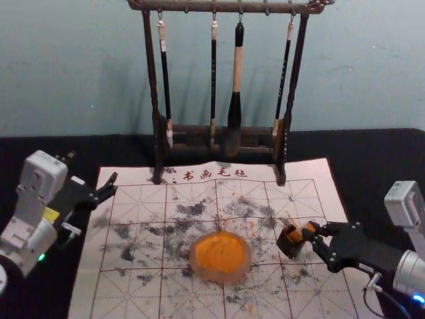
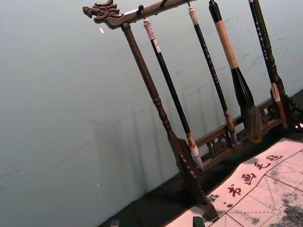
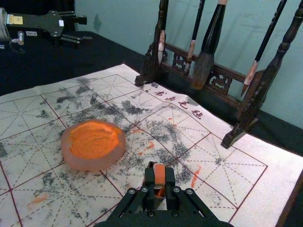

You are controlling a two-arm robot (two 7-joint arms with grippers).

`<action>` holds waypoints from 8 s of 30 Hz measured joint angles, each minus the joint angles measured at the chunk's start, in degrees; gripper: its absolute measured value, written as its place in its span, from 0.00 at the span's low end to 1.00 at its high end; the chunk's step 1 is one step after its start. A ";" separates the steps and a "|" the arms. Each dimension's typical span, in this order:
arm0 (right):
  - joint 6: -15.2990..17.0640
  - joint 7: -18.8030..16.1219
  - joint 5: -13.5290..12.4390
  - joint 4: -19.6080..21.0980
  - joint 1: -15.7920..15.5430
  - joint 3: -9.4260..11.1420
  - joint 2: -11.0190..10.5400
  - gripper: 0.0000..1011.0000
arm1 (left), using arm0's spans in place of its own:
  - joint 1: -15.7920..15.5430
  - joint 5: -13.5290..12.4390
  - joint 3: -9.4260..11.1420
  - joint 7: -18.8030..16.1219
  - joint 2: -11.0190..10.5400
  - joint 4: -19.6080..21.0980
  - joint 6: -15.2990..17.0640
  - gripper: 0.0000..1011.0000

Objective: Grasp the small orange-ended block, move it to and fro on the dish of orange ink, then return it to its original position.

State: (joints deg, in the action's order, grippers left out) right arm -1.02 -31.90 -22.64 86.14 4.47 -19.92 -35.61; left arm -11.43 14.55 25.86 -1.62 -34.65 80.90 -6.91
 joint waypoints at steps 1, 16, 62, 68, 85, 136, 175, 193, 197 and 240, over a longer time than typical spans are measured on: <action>0.09 0.04 -0.07 0.16 -0.03 0.13 -0.05 0.09 | 0.00 0.00 0.00 0.00 0.00 0.00 0.00 0.99; 0.11 0.54 -2.01 4.62 -1.55 2.86 -1.56 0.09 | 0.00 0.00 0.00 0.00 0.00 0.00 0.00 0.99; 0.59 -8.51 5.27 1.97 10.87 -11.69 -0.37 0.09 | 0.00 0.00 0.00 0.00 0.00 0.00 0.00 0.99; 0.85 -8.80 6.02 1.97 11.59 -12.94 -0.42 0.09 | 0.00 -0.01 0.00 0.00 0.00 0.00 0.00 0.99; 1.35 -9.78 8.16 0.70 13.67 -16.07 0.37 0.09 | 0.00 0.00 0.00 0.00 0.00 0.00 0.00 0.99; 3.78 -8.32 12.33 -4.62 19.13 -17.96 3.67 0.09 | 0.00 0.00 0.00 0.00 0.00 0.00 0.00 0.99; 3.94 -10.32 12.90 -1.67 18.70 -19.79 2.73 0.09 | 0.00 0.00 0.00 0.00 0.00 0.00 0.00 0.99; 5.05 -8.74 15.14 -4.59 21.16 -19.99 4.47 0.09 | 0.00 0.00 0.00 0.00 0.00 0.00 0.00 0.99; 5.16 -8.60 15.36 -4.98 21.29 -19.73 4.42 0.09 | 0.00 0.00 0.00 0.00 0.00 0.00 0.00 0.99; 7.01 -10.90 15.82 1.19 19.75 -20.35 0.66 0.09 | 0.00 0.00 0.00 0.00 0.00 0.00 0.00 0.99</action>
State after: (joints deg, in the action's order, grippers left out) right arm 5.98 -42.80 -6.81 87.33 24.23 -40.27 -34.95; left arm -11.43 14.55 25.86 -1.62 -34.64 80.90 -6.91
